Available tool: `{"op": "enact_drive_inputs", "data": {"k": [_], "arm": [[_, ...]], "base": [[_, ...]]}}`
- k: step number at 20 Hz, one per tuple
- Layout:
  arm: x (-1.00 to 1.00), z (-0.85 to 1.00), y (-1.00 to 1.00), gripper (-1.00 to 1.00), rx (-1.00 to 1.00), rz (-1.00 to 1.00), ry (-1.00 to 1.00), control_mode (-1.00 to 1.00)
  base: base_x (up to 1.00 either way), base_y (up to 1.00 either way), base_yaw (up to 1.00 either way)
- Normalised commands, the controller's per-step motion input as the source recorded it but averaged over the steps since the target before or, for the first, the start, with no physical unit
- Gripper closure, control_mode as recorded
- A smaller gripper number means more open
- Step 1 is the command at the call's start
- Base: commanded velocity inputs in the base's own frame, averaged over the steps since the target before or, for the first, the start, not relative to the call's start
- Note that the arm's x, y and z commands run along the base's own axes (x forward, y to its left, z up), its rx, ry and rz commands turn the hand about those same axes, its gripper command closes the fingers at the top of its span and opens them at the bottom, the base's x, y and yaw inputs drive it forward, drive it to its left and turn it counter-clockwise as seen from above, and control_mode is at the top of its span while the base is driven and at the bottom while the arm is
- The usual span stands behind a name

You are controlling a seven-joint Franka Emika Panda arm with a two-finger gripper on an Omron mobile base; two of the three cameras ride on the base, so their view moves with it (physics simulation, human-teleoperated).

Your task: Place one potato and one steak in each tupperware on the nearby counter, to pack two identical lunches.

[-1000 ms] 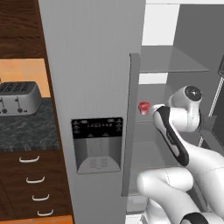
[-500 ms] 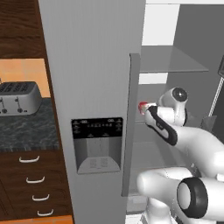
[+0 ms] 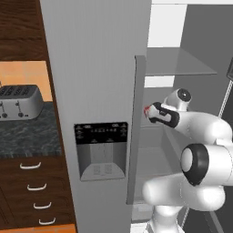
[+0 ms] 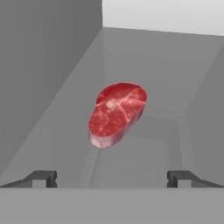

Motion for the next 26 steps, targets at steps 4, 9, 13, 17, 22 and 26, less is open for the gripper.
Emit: {"op": "enact_drive_inputs", "data": {"k": [4, 9, 13, 17, 22, 26], "arm": [[0.33, -0.31, 0.19, -1.0, -0.04, 0.04, 0.01, -1.0], [0.22, -0.28, 0.18, -1.0, -0.11, -0.04, 0.0, -1.0], [0.13, -0.1, 0.0, -1.0, -0.08, -0.18, 0.0, -1.0], [0.44, -0.01, 0.0, -1.0, 0.01, -0.06, 0.0, -1.0], [0.55, -0.06, 0.0, -1.0, 0.08, 0.11, 0.0, -1.0], [0.68, -0.24, 0.0, -1.0, 0.01, 0.16, 0.0, -1.0]], "base": [[0.0, 0.0, 0.0], [0.0, 0.0, 0.0], [0.0, 0.0, 0.0], [0.0, 0.0, 0.0], [0.0, 0.0, 0.0], [0.0, 0.0, 0.0]]}}
